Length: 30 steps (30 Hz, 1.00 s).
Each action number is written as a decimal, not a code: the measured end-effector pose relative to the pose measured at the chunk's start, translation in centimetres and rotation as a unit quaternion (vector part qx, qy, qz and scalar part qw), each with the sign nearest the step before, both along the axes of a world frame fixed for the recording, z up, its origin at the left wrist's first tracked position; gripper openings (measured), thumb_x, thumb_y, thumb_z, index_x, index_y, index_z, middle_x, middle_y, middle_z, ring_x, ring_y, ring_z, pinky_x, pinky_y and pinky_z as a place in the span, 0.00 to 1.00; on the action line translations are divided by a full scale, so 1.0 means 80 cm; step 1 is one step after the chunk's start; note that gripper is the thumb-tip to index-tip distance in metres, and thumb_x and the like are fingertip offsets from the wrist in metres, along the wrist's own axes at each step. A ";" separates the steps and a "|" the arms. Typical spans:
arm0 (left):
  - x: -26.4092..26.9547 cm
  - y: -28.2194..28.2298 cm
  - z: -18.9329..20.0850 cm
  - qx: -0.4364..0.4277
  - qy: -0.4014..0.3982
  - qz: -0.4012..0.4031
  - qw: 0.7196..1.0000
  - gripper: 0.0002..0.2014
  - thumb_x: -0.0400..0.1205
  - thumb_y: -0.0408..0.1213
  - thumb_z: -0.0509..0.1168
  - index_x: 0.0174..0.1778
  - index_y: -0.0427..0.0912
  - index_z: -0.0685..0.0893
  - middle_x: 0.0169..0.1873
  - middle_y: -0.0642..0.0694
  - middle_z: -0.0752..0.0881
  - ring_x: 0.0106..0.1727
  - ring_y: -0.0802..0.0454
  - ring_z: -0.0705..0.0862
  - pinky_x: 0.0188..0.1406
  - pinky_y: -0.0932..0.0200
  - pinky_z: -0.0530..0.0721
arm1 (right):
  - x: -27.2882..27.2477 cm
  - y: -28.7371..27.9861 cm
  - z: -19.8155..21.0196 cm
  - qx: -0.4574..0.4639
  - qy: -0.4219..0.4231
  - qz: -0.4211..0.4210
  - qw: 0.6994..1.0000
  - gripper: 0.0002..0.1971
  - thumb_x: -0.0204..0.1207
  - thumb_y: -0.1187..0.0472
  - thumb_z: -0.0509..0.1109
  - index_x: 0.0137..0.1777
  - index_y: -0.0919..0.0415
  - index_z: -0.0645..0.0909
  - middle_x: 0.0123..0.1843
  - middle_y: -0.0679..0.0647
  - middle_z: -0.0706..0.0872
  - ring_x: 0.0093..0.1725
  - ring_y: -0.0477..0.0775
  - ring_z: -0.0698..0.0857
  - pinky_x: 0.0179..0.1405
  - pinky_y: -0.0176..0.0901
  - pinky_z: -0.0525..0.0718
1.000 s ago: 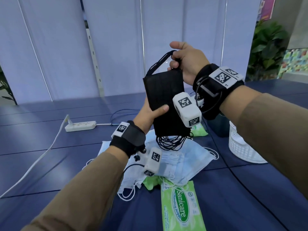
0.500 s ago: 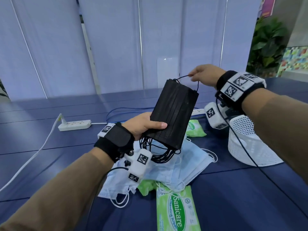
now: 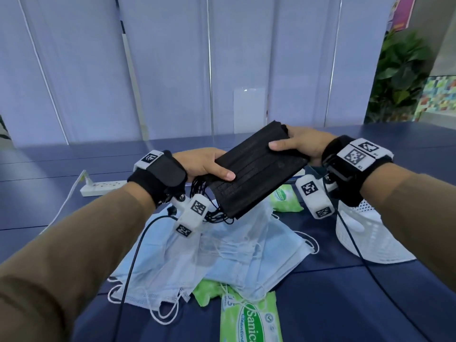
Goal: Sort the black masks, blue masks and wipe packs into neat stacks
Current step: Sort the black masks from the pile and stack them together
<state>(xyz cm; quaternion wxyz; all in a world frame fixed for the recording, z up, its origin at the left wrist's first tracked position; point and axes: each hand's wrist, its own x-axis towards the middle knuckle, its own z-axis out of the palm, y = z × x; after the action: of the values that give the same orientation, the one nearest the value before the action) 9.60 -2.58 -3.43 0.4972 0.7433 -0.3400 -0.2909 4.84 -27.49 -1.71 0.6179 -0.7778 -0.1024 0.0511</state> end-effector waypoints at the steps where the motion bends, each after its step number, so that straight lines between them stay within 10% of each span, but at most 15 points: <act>1: 0.007 -0.004 0.002 -0.012 0.006 0.018 1.000 0.18 0.72 0.29 0.69 0.60 0.35 0.82 0.51 0.40 0.89 0.49 0.48 0.88 0.50 0.58 0.86 | 0.000 -0.002 0.000 0.023 -0.004 -0.020 1.000 0.11 0.72 0.67 0.73 0.53 0.61 0.79 0.41 0.53 0.91 0.36 0.49 0.90 0.34 0.39 0.88; 11: 0.024 -0.120 -0.017 -0.202 0.196 0.270 0.921 0.11 0.86 0.42 0.60 0.58 0.39 0.78 0.45 0.42 0.84 0.42 0.46 0.82 0.43 0.42 0.82 | 0.023 -0.087 0.025 0.039 -0.062 -0.267 0.961 0.07 0.73 0.68 0.72 0.47 0.58 0.78 0.43 0.59 0.84 0.36 0.58 0.84 0.21 0.41 0.84; 18: 0.005 -0.262 0.026 -0.273 0.196 0.255 0.907 0.10 0.89 0.27 0.46 0.51 0.46 0.69 0.30 0.39 0.83 0.26 0.44 0.82 0.15 0.54 0.82 | 0.003 -0.208 0.064 -0.266 -0.077 -0.416 0.866 0.40 0.73 0.52 0.74 0.81 0.55 0.58 0.77 0.59 0.69 0.72 0.64 0.73 0.65 0.47 0.72; 22: -0.003 -0.328 0.006 -0.140 0.066 0.178 0.972 0.19 0.87 0.23 0.47 0.68 0.46 0.73 0.55 0.36 0.80 0.40 0.37 0.80 0.11 0.58 0.80 | 0.001 -0.260 0.050 -0.334 -0.031 -0.419 0.844 0.33 0.73 0.57 0.75 0.76 0.60 0.67 0.74 0.62 0.72 0.71 0.63 0.73 0.66 0.47 0.71; 24: 0.003 -0.344 -0.005 -0.033 -0.020 0.142 0.989 0.22 0.85 0.23 0.52 0.75 0.40 0.71 0.65 0.34 0.74 0.50 0.33 0.80 0.29 0.54 0.88 | 0.007 -0.272 0.032 -0.394 -0.008 -0.395 0.830 0.26 0.74 0.58 0.74 0.71 0.61 0.73 0.72 0.62 0.75 0.69 0.63 0.75 0.62 0.46 0.72; 26: 0.011 -0.349 -0.013 0.116 -0.173 0.108 0.972 0.20 0.83 0.27 0.60 0.72 0.36 0.75 0.67 0.37 0.78 0.63 0.36 0.80 0.59 0.51 0.81 | 0.012 -0.277 0.011 -0.431 0.014 -0.364 0.826 0.22 0.75 0.59 0.73 0.68 0.62 0.75 0.70 0.63 0.76 0.67 0.63 0.76 0.59 0.44 0.72; 30: 0.022 -0.353 -0.034 0.295 -0.351 -0.007 0.889 0.25 0.83 0.43 0.64 0.75 0.38 0.72 0.71 0.41 0.78 0.70 0.45 0.76 0.65 0.59 0.72 | 0.019 -0.281 -0.025 -0.478 0.081 -0.291 0.825 0.25 0.77 0.57 0.71 0.72 0.59 0.71 0.72 0.59 0.75 0.69 0.60 0.75 0.60 0.41 0.70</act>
<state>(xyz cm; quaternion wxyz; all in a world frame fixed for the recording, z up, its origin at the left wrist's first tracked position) 11.36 -30.83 -6.16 0.1012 0.9071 -0.3958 -0.1015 6.38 -50.00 -3.72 0.1606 -0.9627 0.2163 -0.0254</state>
